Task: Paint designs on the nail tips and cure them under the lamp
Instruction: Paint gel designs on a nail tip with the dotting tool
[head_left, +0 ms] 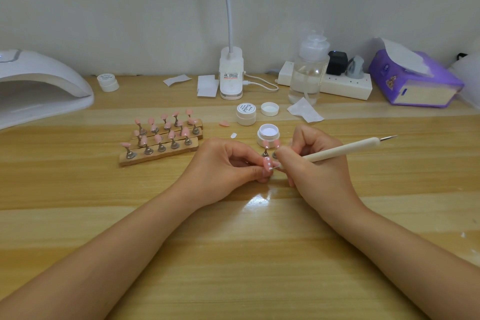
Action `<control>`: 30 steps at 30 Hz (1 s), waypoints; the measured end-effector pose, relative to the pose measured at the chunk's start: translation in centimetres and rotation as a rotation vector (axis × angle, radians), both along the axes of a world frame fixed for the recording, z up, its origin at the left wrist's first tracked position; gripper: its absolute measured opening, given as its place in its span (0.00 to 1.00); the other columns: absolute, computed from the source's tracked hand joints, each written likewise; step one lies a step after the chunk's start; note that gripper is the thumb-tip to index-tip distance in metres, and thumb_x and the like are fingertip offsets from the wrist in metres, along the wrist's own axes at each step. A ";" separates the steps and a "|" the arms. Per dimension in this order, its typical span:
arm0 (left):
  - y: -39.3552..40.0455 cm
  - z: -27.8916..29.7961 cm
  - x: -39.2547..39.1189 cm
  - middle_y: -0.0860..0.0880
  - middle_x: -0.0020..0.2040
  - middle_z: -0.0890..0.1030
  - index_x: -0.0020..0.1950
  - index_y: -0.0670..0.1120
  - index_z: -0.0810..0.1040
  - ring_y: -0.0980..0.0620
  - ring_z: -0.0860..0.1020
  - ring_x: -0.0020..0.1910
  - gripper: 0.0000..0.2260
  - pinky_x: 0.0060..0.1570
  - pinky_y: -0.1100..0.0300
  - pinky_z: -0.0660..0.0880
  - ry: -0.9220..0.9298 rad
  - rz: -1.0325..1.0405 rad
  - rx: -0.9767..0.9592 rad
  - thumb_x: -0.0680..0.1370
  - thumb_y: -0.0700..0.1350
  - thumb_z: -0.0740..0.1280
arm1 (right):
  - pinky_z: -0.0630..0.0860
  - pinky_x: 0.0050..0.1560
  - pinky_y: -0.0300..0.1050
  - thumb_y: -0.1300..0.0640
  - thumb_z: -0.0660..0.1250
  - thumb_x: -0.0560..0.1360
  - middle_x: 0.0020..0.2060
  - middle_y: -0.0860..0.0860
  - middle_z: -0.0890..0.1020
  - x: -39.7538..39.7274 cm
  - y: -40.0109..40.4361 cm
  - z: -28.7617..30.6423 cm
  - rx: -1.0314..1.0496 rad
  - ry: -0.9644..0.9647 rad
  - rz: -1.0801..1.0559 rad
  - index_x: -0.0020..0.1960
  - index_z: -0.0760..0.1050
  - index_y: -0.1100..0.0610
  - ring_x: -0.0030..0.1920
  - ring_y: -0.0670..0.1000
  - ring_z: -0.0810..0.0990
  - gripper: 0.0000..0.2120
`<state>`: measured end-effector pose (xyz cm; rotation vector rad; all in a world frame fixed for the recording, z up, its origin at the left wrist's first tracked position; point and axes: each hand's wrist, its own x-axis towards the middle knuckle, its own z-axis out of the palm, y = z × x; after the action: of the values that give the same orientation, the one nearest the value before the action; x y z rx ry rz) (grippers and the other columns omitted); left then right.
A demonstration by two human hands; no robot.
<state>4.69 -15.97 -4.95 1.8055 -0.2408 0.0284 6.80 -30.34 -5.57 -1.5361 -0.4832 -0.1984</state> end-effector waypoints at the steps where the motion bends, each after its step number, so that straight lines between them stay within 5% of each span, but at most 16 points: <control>1: 0.0 0.0 0.0 0.54 0.31 0.83 0.36 0.47 0.82 0.60 0.81 0.34 0.10 0.38 0.72 0.74 0.001 -0.001 -0.001 0.69 0.31 0.71 | 0.62 0.23 0.28 0.65 0.65 0.66 0.17 0.44 0.66 0.0 0.0 0.0 -0.001 0.003 -0.007 0.26 0.59 0.56 0.19 0.40 0.67 0.17; 30: 0.0 0.0 0.0 0.55 0.30 0.82 0.36 0.47 0.82 0.60 0.81 0.33 0.09 0.38 0.73 0.74 -0.024 -0.010 -0.001 0.69 0.32 0.71 | 0.61 0.23 0.30 0.61 0.64 0.64 0.17 0.46 0.65 0.1 0.0 0.0 -0.048 -0.001 -0.052 0.26 0.59 0.55 0.20 0.42 0.64 0.14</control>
<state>4.66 -15.97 -4.93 1.8033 -0.2663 0.0431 6.90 -30.32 -5.62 -1.5966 -0.4519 -0.2290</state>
